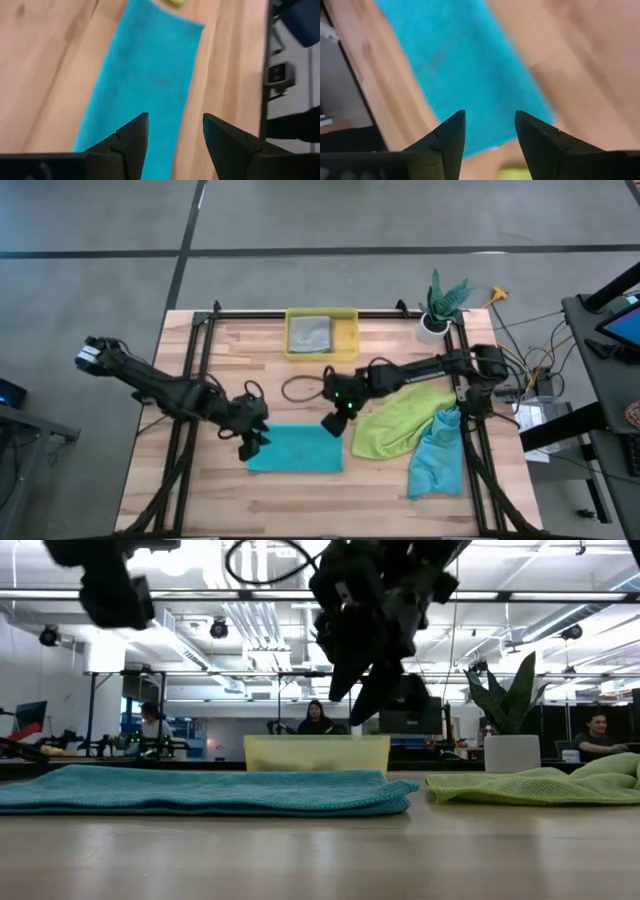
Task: Fold microfiber towels
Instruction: Fold the blue microfiber cloth
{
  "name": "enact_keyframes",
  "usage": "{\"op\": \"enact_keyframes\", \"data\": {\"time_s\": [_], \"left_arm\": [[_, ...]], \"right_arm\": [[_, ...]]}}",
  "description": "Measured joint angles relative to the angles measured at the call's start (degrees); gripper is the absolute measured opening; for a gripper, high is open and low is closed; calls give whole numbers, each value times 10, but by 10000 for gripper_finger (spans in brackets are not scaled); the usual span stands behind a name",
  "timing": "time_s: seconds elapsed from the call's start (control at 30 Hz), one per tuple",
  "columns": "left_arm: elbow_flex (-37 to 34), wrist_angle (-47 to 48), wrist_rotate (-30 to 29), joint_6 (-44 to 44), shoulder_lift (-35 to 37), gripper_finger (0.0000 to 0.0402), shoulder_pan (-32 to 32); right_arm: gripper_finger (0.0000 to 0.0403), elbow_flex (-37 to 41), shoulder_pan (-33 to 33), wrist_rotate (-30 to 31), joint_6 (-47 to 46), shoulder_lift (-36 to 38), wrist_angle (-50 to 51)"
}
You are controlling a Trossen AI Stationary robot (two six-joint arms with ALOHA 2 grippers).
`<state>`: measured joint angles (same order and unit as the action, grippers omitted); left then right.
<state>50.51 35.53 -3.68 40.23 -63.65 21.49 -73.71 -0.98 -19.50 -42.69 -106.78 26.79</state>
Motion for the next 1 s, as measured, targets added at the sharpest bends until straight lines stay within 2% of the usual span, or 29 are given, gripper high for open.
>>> {"op": "enact_keyframes", "data": {"time_s": [0.23, 0.43, 0.57, 0.77, 1.0], "left_arm": [[3, -4, -20, -38, 35, 173, -20], [-5, -2, -23, -28, 23, 173, -21], [-6, -11, -31, 19, 7, 173, -36], [8, -49, -33, 84, -14, 173, -46], [20, -56, -23, 141, -40, 173, -46]], "right_arm": [[167, 31, 45, -37, 37, -20, 5], [167, 46, 43, -50, 81, -25, -25], [167, 57, 44, -59, 117, -31, -38], [167, 77, 47, -103, 160, -57, -42], [166, 88, 45, -180, 164, -73, -125]]}}
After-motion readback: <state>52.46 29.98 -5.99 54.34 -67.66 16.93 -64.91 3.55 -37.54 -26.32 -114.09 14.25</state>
